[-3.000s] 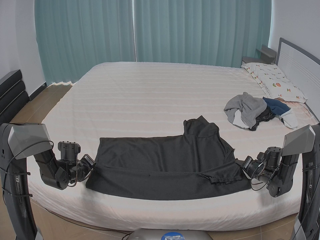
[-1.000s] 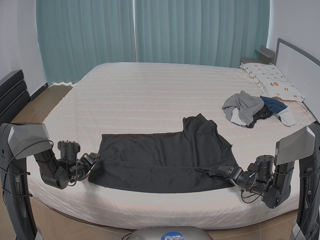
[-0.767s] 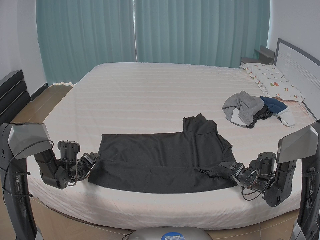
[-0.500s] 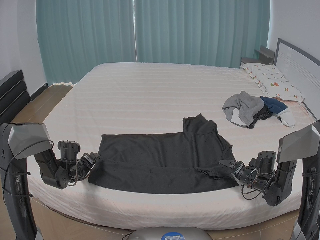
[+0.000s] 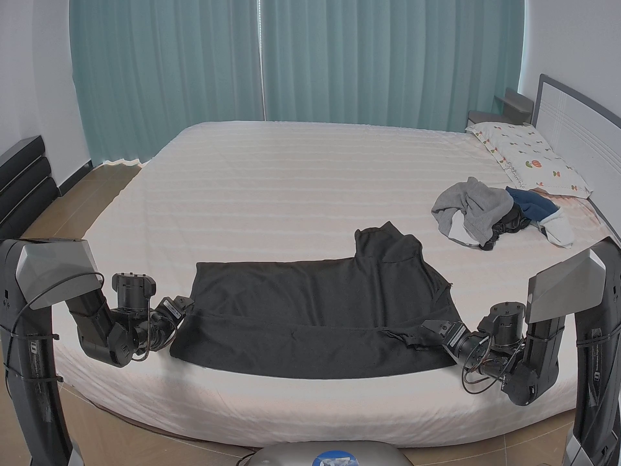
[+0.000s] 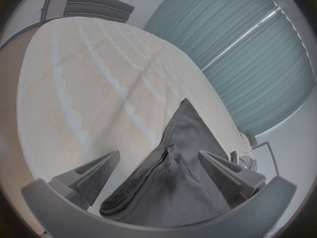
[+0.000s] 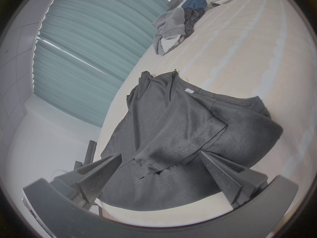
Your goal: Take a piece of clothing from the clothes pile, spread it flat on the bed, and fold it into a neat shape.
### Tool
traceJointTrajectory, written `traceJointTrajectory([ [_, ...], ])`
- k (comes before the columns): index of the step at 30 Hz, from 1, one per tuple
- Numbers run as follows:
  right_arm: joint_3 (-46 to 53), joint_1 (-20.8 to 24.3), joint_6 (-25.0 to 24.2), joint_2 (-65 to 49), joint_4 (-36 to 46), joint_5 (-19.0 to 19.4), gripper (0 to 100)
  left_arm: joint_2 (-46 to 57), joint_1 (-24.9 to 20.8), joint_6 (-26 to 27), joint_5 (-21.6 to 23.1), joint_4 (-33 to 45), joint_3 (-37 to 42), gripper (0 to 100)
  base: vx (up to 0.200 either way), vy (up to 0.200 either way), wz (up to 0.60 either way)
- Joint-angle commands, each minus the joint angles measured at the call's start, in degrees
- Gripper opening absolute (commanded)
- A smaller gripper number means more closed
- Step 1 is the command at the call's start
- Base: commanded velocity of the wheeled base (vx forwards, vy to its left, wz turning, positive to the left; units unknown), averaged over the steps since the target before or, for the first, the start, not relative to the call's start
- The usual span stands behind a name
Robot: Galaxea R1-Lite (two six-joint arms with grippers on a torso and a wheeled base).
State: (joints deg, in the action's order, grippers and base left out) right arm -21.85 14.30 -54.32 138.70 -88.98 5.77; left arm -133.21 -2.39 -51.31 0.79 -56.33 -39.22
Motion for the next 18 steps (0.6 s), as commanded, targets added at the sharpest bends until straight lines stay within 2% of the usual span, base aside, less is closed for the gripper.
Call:
traceJointTrajectory([
  [1, 0.14, 0.29, 0.0, 0.69, -0.14, -0.84, 100, 0.05, 0.02, -0.02, 0.0, -0.01, 0.02, 100, 0.0, 0.0, 0.0],
  [3, -0.3, 0.2, 0.09, 0.69, 0.74, -2.07, 100, -0.04, 0.02, -0.02, 0.0, -0.01, 0.02, 100, 0.0, 0.0, 0.0],
  [12, -1.71, 0.38, -0.08, 0.69, 2.14, -2.78, 100, -0.04, 0.02, -0.02, 0.0, -0.01, 0.02, 100, 0.0, 0.0, 0.0],
  [13, -1.71, 0.38, -0.08, 0.69, 2.06, -2.95, 0, -0.04, -0.07, -0.02, 0.0, -0.01, 0.02, 100, 0.0, 0.0, 0.0],
  [18, -1.09, 0.91, -0.17, -0.1, 1.97, -3.83, 0, -0.04, 0.02, -0.02, 0.0, -0.01, 0.02, 100, 0.0, 0.0, 0.0],
])
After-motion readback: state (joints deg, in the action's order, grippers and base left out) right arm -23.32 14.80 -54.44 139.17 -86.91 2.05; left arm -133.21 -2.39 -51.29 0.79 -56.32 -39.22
